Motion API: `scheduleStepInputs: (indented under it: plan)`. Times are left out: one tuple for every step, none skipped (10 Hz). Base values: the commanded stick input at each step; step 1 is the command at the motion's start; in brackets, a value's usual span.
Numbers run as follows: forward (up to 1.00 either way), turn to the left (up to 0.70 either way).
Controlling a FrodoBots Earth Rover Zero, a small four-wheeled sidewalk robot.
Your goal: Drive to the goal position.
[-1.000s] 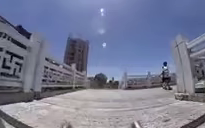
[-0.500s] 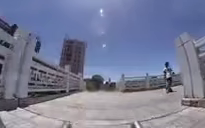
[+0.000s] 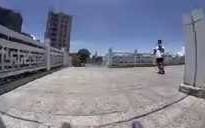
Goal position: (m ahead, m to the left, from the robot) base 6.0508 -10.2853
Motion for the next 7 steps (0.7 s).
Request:
scheduleStepInputs:
  plan:
    - [0.7,-0.14]
    - [0.7,-0.14]
    - [0.7,-0.14]
    - [0.7,-0.14]
    - [0.7,-0.14]
    - [0.7,-0.14]
    - [0.7,0.0]
